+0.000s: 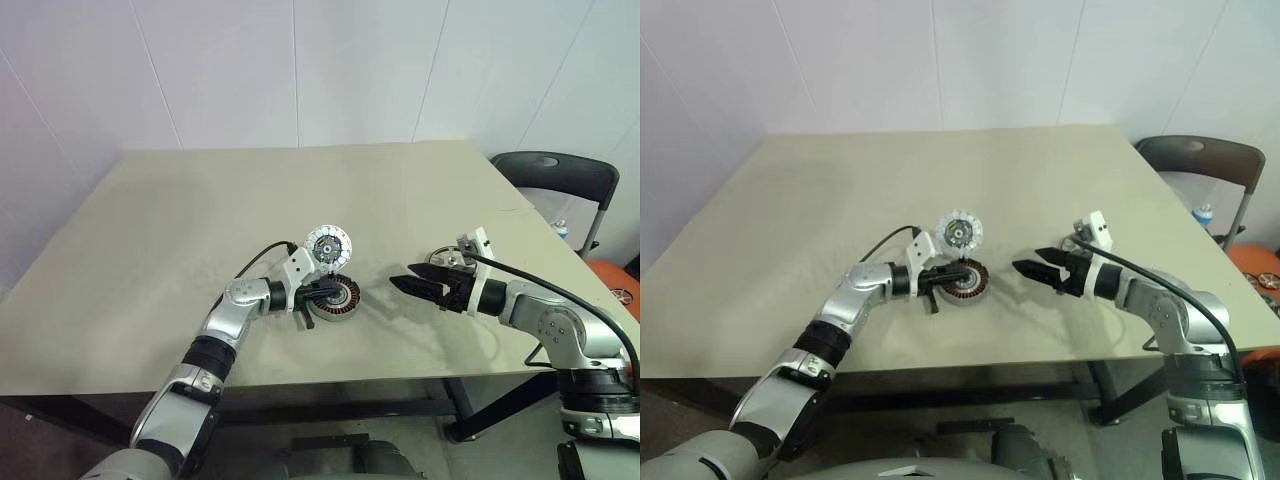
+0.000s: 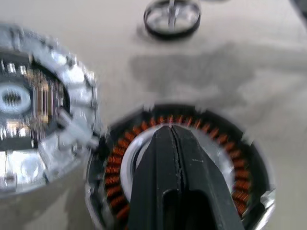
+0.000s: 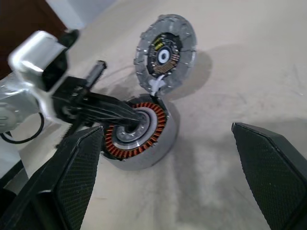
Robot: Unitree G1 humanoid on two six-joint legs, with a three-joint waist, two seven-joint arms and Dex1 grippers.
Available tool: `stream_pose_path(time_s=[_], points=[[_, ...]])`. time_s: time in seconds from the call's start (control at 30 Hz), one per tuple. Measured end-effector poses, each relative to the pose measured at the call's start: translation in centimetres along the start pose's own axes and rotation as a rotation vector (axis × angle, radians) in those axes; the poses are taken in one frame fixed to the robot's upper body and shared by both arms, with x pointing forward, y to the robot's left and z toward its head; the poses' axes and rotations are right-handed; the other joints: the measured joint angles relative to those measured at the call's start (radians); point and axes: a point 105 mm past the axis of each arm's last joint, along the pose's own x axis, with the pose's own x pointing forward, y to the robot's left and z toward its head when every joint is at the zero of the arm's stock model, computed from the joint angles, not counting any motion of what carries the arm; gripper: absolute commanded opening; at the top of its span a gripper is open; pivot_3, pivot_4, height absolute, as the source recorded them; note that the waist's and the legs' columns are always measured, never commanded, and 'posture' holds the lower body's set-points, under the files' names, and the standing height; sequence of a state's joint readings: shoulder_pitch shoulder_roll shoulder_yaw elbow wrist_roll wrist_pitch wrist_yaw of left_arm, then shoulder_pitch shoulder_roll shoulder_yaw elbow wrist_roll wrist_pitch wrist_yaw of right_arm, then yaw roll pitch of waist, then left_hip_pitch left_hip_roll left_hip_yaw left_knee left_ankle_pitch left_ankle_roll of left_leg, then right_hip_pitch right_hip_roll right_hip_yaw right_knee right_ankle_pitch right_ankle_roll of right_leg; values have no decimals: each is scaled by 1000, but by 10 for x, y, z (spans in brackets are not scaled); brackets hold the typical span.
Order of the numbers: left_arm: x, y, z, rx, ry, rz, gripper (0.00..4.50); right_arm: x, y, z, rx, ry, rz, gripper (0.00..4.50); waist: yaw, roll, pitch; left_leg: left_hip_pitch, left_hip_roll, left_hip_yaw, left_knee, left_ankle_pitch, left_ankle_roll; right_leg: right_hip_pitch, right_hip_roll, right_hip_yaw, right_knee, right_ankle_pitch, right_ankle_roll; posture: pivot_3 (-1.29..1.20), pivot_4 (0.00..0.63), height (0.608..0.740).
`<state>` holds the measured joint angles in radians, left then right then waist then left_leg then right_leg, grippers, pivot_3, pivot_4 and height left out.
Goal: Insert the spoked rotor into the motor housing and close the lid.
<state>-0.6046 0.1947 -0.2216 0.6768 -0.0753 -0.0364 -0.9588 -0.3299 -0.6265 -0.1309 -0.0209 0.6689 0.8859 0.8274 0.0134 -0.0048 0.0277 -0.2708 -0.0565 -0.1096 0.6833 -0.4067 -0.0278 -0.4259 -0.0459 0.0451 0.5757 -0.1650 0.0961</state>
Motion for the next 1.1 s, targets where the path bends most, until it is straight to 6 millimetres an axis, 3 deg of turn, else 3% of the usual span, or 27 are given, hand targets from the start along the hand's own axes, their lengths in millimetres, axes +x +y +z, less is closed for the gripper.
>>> stream_pose_path(time_s=[0.37, 0.63, 1.1], points=[[-4, 6, 0, 14, -3, 3, 0, 0, 2, 2, -19, -8, 4, 4488, 0, 0, 0, 0, 0, -1, 0, 0, 0, -1, 0, 0, 0, 0, 0, 0, 0, 740], [4, -3, 22, -11, -109, -49, 0, 2, 2, 1, -30, -2, 1, 4488, 0, 0, 0, 0, 0, -1, 0, 0, 1, -1, 0, 0, -1, 0, 0, 0, 0, 740], [1, -2, 1, 16, 31, -70, 0, 4, 1, -2, -35, 3, -5, 4488, 0, 0, 0, 0, 0, -1, 0, 0, 1, -1, 0, 0, 0, 0, 0, 0, 0, 740]])
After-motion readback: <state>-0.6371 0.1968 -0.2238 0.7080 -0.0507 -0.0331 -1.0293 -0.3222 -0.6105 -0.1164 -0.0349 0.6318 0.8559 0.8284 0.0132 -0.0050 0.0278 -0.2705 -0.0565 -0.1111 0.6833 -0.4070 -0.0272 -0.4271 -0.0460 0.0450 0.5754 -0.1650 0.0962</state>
